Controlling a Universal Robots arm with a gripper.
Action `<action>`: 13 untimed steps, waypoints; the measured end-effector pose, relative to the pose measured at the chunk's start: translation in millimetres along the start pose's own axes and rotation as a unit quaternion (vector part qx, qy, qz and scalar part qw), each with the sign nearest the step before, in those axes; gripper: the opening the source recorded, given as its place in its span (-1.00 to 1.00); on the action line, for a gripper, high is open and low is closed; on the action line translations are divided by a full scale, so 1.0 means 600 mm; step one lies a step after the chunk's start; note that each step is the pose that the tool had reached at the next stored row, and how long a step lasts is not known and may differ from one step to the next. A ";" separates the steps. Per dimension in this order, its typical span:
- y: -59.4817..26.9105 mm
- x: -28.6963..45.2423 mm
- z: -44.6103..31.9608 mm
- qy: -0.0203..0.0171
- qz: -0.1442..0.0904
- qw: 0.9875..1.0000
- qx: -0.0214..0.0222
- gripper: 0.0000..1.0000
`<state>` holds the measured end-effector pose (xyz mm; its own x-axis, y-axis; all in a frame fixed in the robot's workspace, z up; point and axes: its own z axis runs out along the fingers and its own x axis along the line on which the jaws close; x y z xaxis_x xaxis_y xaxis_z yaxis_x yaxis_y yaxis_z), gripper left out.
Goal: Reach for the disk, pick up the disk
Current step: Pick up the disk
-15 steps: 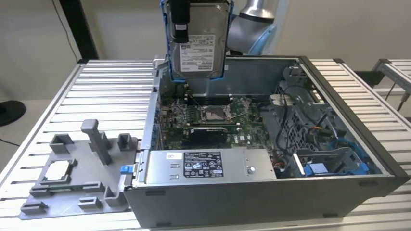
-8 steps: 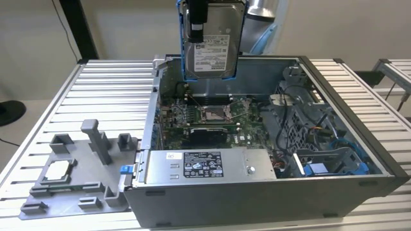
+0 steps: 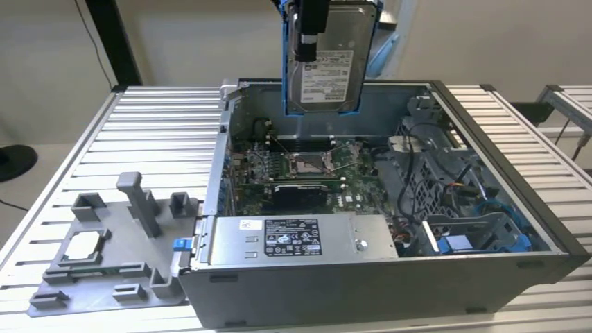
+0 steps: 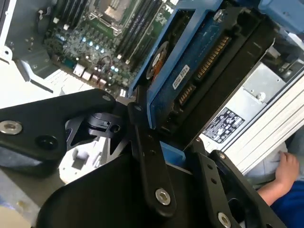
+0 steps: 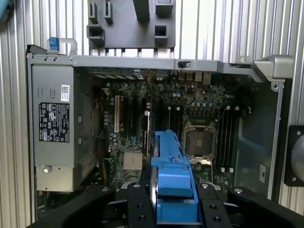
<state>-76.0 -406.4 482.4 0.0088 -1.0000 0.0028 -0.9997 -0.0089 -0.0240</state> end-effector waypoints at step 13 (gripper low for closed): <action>-0.068 0.001 0.002 0.000 0.000 1.000 0.000 -1.00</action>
<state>-35.0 -406.4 482.3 0.0088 -1.0000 0.0028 -0.9997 -0.0089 -0.0240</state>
